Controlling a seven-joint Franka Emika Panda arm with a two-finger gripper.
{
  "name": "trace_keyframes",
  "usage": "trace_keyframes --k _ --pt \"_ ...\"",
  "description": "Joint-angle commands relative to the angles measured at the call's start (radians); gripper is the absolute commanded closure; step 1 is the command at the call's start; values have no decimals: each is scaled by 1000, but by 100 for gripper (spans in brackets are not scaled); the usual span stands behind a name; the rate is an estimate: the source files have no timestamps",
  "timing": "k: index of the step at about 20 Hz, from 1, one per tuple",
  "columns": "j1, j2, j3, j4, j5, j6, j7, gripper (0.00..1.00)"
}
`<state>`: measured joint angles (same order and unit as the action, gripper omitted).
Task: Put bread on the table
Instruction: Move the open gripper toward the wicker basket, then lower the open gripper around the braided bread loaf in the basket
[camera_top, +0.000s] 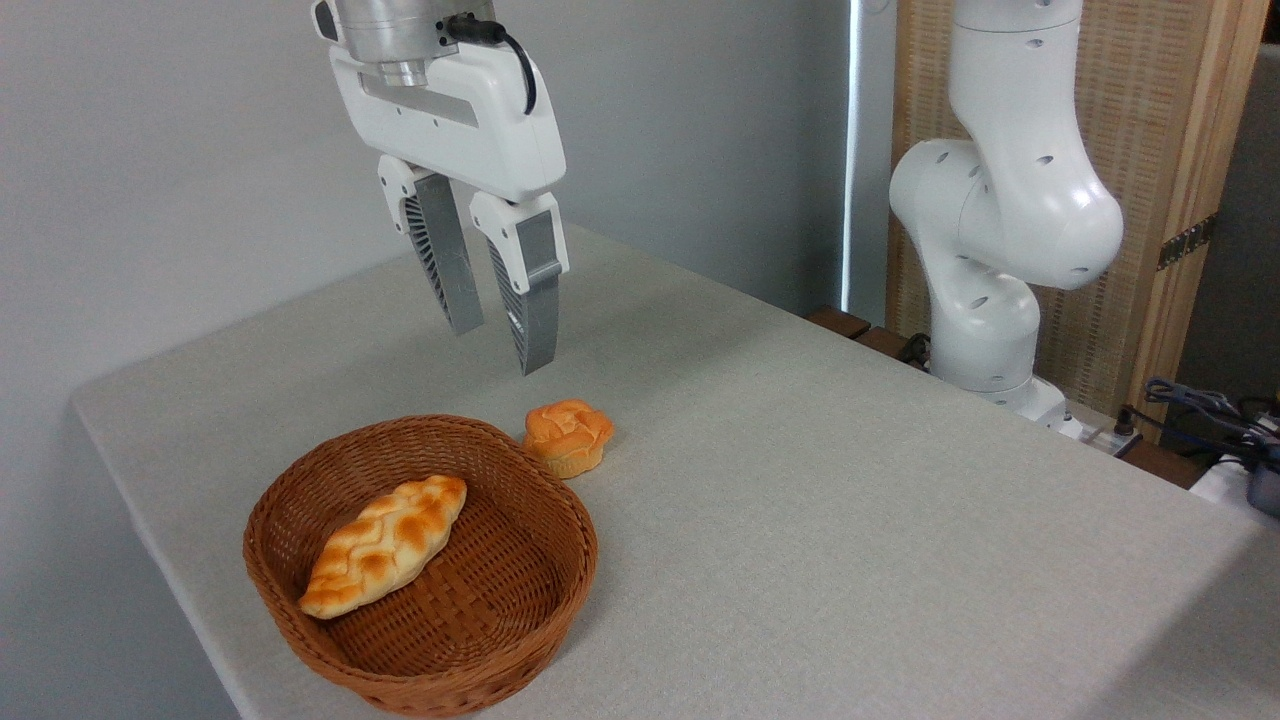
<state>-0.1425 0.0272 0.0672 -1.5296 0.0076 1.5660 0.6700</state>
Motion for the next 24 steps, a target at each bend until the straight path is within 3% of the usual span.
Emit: trace_keyframes --k 1,13,16,21,24 --pt "-5 5 11 12 -17 6 -4 0" --pt "-8 0 11 -1 -23 66 -7 0" --pt "-8 2 11 -3 -50 106 -12 0" --pt "-8 10 10 -36 -138 210 -10 0" --pt "-14 10 0 -110 -149 307 -10 0"
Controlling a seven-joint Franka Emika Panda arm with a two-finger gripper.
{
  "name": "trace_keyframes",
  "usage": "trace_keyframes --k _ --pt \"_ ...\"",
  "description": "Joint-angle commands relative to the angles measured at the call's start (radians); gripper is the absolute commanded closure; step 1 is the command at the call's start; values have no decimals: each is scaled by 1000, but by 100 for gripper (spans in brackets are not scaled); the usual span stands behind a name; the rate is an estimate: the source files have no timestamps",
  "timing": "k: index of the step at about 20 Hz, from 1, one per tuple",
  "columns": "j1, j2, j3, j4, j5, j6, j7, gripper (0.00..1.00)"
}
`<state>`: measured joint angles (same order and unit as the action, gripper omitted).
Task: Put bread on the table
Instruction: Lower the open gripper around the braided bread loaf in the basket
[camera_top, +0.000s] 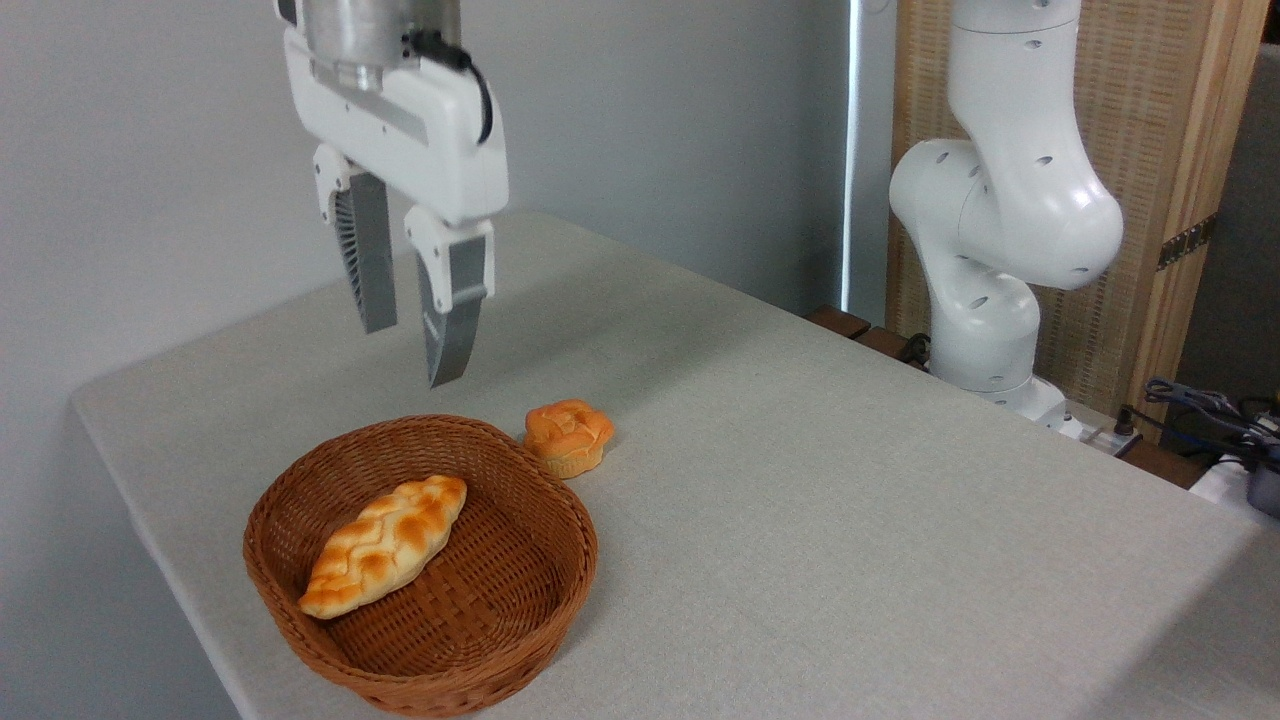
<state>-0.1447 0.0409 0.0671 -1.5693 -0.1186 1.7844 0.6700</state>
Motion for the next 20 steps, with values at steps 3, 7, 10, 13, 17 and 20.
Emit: trace_keyframes --k 3,7,10,13,17,20 --pt "-12 2 0 -95 -23 102 -7 0" --pt "-13 13 -4 -150 -23 165 -7 0" --pt "-18 14 -21 -202 -24 230 -26 0" --pt "-19 37 -47 -227 -26 268 -107 0" --pt "-19 74 -73 -236 -26 325 -219 0" --pt "-19 96 -79 -251 -26 360 -295 0"
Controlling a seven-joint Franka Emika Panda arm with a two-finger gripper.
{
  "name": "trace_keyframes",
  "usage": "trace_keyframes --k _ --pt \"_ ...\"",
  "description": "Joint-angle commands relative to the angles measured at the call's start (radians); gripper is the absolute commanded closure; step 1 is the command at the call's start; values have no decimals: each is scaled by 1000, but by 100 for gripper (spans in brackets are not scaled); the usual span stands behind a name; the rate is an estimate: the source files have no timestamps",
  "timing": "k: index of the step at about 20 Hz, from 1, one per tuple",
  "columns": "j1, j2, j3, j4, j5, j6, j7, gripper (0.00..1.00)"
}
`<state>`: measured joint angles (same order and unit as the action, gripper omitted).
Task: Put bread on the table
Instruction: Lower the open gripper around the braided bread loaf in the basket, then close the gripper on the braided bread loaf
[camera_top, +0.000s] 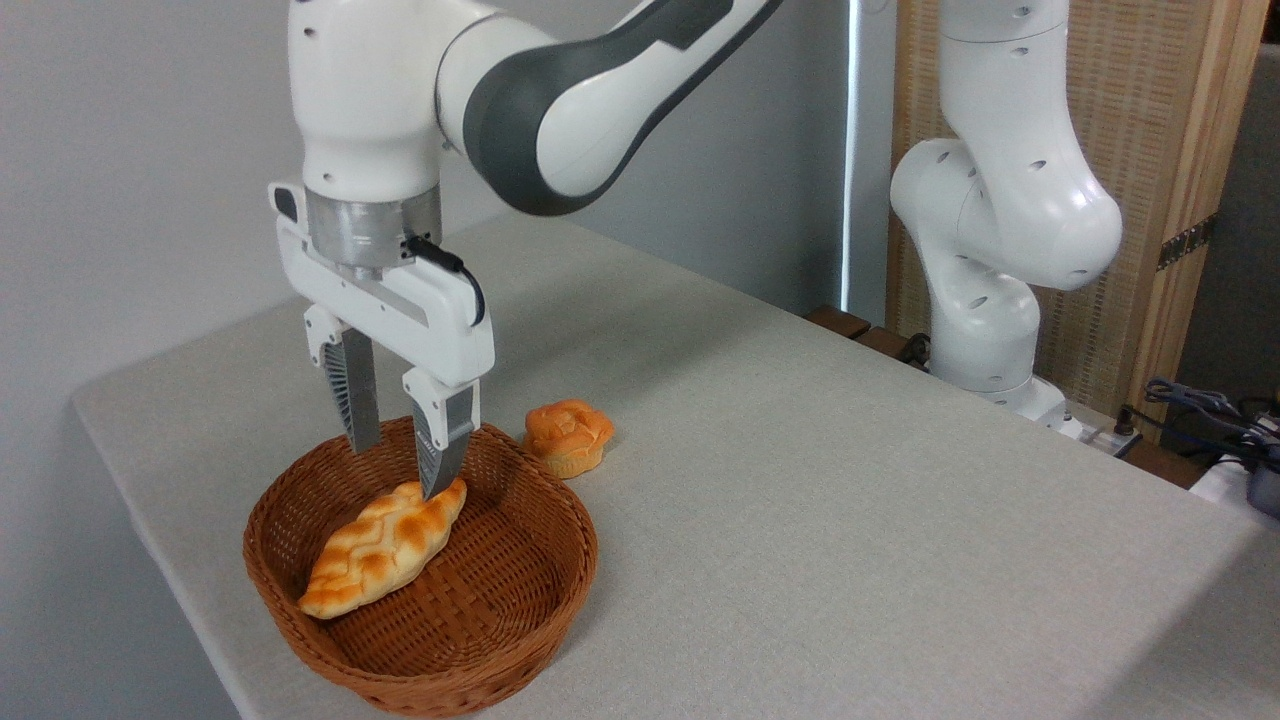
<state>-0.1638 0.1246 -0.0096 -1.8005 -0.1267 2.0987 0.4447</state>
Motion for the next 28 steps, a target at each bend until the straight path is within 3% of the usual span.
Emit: trace_keyframes --k 1,10,21,25,28 --pt "0 15 -3 -29 -18 64 -89 0" --pt "1 59 -29 -68 -16 171 -129 0" --pt "1 112 -36 -68 -16 215 -130 1" --pt "1 115 -36 -68 -16 215 -121 37" --pt "1 115 -36 -68 -16 215 -120 38"
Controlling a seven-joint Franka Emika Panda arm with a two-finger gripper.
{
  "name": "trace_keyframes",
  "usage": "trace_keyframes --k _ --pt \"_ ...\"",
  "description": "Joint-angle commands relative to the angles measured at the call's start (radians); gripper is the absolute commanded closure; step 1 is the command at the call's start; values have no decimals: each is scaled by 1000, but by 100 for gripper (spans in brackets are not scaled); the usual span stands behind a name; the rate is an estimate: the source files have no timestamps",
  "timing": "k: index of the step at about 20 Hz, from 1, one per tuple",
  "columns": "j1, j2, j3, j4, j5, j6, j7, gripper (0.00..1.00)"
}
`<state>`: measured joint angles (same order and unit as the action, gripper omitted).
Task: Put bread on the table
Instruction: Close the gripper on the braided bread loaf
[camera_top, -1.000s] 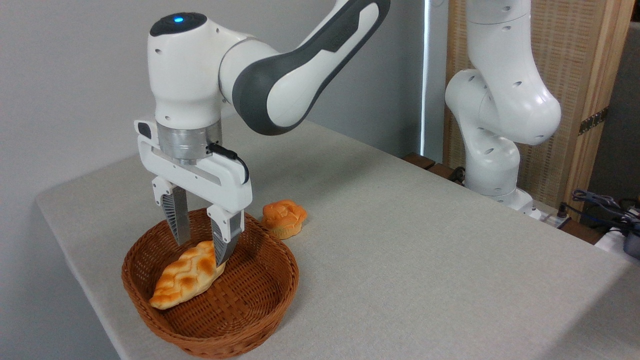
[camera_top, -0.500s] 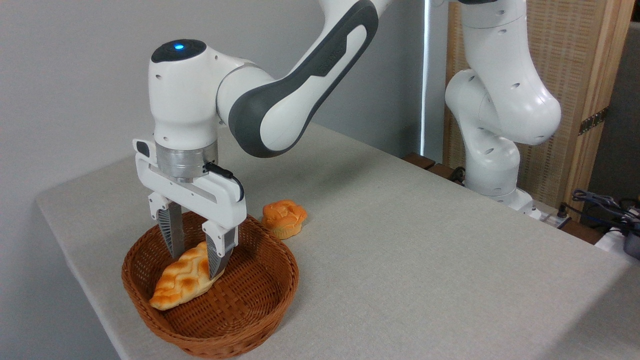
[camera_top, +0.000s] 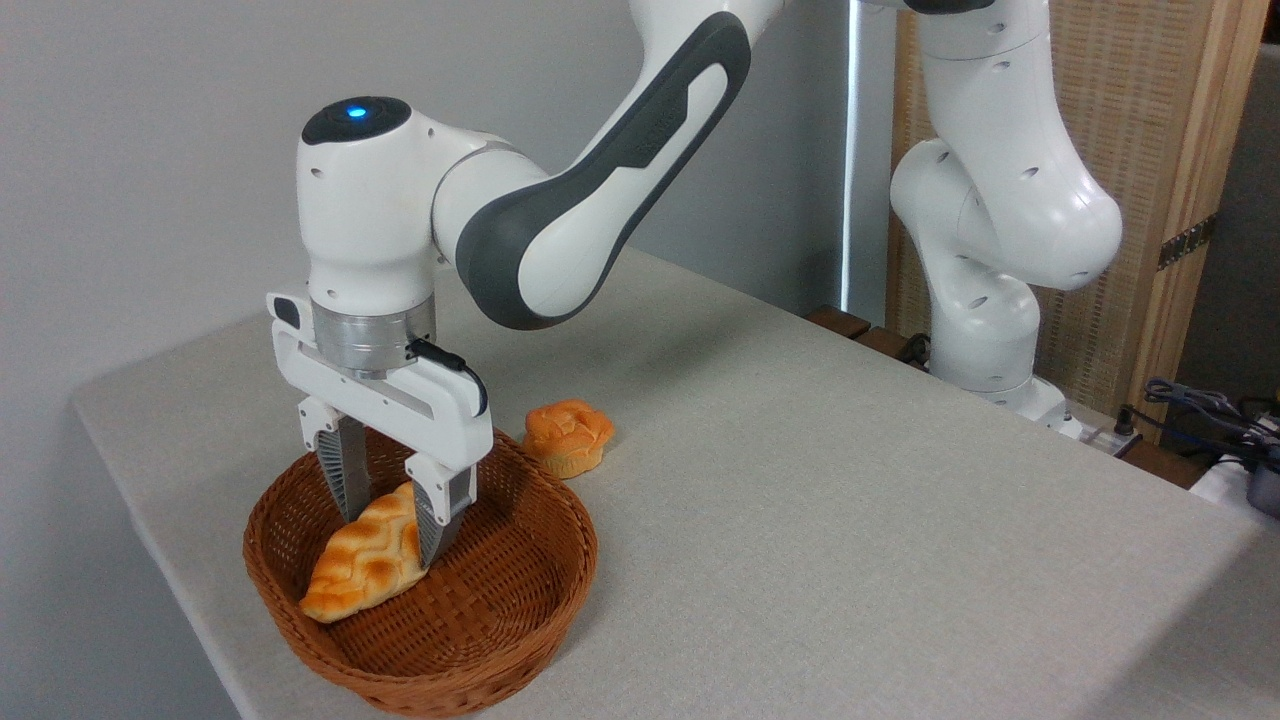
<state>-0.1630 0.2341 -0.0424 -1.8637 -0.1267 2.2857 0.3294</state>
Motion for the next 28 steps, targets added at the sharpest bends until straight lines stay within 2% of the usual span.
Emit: trace_keyframes --k 1,12,19,28 --pt "2 5 -4 -5 -16 28 -6 38" --pt "11 -4 10 9 -41 6 17 38" --pt "17 -7 12 107 -41 -153 42 39" --pt "43 -7 12 204 -39 -333 141 40"
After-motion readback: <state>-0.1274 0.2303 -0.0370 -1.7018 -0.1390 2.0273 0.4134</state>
